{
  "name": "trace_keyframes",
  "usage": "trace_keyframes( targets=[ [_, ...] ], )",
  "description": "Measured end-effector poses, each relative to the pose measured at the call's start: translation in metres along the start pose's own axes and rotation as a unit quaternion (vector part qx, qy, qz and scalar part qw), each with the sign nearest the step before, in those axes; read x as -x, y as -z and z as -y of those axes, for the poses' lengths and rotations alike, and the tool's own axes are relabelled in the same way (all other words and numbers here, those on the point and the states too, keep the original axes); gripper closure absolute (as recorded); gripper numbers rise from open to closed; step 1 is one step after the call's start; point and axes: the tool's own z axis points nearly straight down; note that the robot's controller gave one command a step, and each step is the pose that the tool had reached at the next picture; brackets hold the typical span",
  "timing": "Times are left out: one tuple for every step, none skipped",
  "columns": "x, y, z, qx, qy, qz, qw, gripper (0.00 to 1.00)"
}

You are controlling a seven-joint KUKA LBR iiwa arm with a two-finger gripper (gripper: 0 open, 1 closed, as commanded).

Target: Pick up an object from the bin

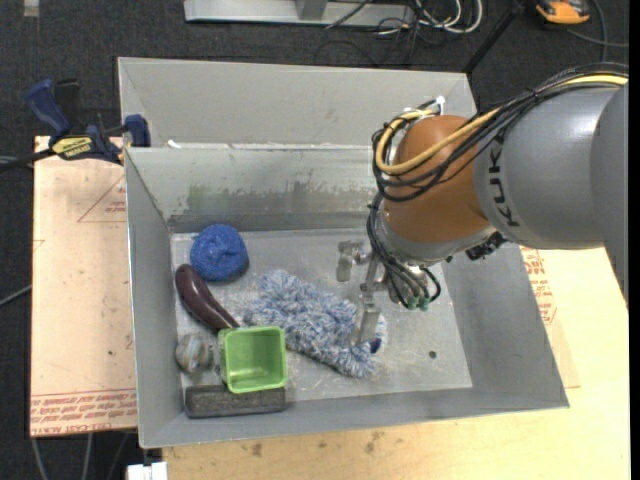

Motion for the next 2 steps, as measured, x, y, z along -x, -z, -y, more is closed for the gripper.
trace_keyframes(
  targets=[
    [0.002, 0.005, 0.000, 0.000, 0.000, 0.0038, 1.0000, 0.00],
    [-0.005, -0.034, 0.003, 0.001, -0.061, 0.0068, 0.9981, 0.00]
  ],
)
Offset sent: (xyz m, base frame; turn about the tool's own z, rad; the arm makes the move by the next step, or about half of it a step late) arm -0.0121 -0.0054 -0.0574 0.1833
